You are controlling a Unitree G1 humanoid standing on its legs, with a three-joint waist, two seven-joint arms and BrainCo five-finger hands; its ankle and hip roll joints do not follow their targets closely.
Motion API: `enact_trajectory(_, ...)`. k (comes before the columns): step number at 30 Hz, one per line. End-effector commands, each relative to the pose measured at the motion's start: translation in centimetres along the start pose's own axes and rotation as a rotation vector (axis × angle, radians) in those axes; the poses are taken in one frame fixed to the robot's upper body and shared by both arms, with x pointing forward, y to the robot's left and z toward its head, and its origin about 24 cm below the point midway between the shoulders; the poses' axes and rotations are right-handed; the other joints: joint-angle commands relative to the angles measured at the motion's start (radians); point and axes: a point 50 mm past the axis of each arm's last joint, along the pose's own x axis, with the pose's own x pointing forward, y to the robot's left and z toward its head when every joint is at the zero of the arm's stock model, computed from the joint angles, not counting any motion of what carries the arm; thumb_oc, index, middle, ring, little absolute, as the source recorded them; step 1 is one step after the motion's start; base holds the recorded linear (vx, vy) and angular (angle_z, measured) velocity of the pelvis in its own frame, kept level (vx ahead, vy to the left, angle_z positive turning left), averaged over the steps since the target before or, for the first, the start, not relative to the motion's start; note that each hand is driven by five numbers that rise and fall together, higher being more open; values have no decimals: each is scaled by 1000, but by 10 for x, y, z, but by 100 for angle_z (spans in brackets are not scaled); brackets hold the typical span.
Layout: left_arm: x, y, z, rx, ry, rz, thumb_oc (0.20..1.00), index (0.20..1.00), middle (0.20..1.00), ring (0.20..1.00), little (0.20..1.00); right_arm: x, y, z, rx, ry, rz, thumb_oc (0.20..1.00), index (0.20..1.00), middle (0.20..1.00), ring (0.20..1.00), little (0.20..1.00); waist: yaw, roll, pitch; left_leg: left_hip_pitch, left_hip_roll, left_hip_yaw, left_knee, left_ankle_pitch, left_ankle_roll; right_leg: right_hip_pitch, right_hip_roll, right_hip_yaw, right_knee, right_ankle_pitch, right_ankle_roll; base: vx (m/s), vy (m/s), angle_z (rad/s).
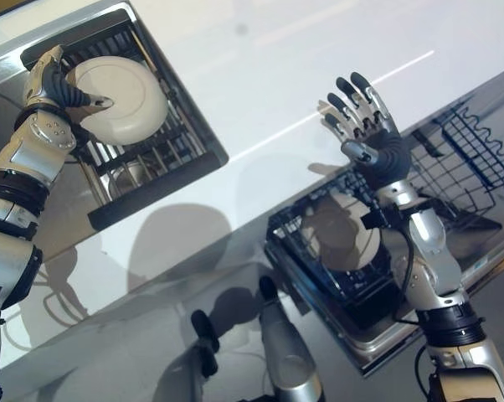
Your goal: Pick up plates and place into dishwasher.
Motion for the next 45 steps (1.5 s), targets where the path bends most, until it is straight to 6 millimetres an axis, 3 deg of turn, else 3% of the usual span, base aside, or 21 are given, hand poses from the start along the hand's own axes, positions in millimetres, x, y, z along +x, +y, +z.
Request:
enact_trajectory(1,0,-3,-12,-23,55,-52,1000,1000,1000,1000,1000,14,-2,27,-28,-118,36,1000,1000,1000,1000,1000,-45,-37,26,-65,23,-7,32,-5,16,-23,-23,-34,0,-30,12,0,0,0)
enact_trajectory(12,4,6,-27,-94,210,-85,1000,1000,1000,1000,1000,17,-6,34,-51,-133,38,1000,1000,1000,1000,1000,-74,-45,41,-60,35,11,7,14,9,-34,-18,-30,-5,-24,10,2,0,0)
enact_trajectory(20,5,8,-29,-276,268,-124,1000,1000,1000,1000,1000,16,-12,36,-63,-134,21,1000,1000,1000,1000,1000,-90,-49,38,-49,40,20,-14,19,7,-32,-16,-27,-9,-27,8,11,-2,-3)
enact_trajectory(29,9,30,-27,-193,261,40,1000,1000,1000,1000,1000,10,-15,33,-54,-128,22,1000,1000,1000,1000,1000,-97,-48,35,-45,41,24,-16,14,6,-30,-17,-20,-9,-32,9,0,0,0)
enact_trajectory(35,-1,3,-49,-189,426,-175,1000,1000,1000,1000,1000,19,-10,37,-59,-140,19,1000,1000,1000,1000,1000,-92,-47,39,-40,44,23,-33,22,7,-23,-17,-28,-15,-33,7,-21,-7,0)
enact_trajectory(45,-16,-36,-59,-452,482,-457,1000,1000,1000,1000,1000,20,-9,39,-53,-126,37,1000,1000,1000,1000,1000,-96,-36,35,-15,45,30,-34,16,6,-1,-27,-37,-17,-42,7,6,5,-2)
